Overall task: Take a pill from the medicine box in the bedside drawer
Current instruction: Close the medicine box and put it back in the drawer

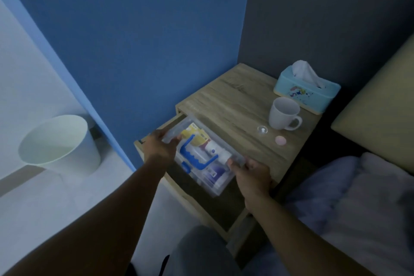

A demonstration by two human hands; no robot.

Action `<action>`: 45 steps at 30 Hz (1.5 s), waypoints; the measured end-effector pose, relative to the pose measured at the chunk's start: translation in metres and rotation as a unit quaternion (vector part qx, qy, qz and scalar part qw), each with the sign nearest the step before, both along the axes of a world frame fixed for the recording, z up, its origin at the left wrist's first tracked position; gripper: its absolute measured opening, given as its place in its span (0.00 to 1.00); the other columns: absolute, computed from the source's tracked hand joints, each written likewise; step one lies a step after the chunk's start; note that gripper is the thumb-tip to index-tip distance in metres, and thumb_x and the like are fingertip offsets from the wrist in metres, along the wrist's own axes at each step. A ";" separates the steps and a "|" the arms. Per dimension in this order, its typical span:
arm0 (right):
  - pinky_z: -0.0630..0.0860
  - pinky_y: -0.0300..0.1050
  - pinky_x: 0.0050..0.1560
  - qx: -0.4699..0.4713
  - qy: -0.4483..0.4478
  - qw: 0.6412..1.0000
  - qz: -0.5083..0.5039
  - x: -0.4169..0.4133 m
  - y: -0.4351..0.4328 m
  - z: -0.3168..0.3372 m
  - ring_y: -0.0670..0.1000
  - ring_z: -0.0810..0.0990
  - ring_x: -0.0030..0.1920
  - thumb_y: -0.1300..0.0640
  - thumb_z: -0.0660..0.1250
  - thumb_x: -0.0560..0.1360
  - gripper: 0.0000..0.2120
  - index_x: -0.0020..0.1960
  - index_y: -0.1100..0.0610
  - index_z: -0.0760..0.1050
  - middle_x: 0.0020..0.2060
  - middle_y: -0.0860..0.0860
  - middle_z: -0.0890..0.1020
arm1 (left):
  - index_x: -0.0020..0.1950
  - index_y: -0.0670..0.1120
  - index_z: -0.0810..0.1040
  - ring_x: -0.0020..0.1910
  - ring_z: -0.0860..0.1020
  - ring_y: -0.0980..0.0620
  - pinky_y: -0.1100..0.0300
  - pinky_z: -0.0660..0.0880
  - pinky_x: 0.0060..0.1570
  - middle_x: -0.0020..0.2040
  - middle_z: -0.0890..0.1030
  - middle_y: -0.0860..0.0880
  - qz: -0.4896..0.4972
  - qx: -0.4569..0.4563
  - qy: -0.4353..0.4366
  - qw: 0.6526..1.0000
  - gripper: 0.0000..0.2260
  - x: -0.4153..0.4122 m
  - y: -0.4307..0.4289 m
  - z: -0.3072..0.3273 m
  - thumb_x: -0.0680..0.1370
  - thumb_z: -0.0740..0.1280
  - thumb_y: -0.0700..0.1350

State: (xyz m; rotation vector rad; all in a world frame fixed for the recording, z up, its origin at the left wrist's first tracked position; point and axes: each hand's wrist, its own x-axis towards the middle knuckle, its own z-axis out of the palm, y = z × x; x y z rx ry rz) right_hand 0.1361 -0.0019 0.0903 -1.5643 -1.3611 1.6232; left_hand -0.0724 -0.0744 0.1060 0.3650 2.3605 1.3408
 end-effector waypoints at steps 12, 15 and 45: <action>0.81 0.54 0.57 -0.023 -0.030 0.998 -0.040 -0.018 0.004 -0.068 0.53 0.81 0.60 0.56 0.74 0.72 0.27 0.70 0.54 0.72 0.63 0.54 0.80 | 0.68 0.47 0.72 0.56 0.78 0.50 0.63 0.75 0.39 0.59 0.79 0.48 -0.018 -0.019 -0.047 0.999 0.21 -0.007 0.019 -0.082 0.76 0.69 0.49; 0.81 0.52 0.57 -0.019 -0.048 0.998 -0.045 -0.024 0.010 -0.080 0.52 0.80 0.61 0.56 0.74 0.72 0.27 0.70 0.53 0.72 0.63 0.53 0.79 | 0.68 0.47 0.71 0.51 0.75 0.54 0.68 0.68 0.33 0.59 0.79 0.48 -0.010 -0.020 -0.054 0.998 0.21 -0.007 0.023 -0.096 0.77 0.69 0.49; 0.79 0.38 0.47 0.173 -0.134 0.973 0.075 -0.029 0.002 -0.072 0.50 0.78 0.63 0.53 0.65 0.79 0.23 0.73 0.47 0.67 0.68 0.52 0.74 | 0.75 0.47 0.64 0.66 0.73 0.45 0.53 0.76 0.55 0.69 0.72 0.44 -0.176 -0.070 0.014 0.982 0.24 -0.006 0.003 -0.091 0.79 0.64 0.42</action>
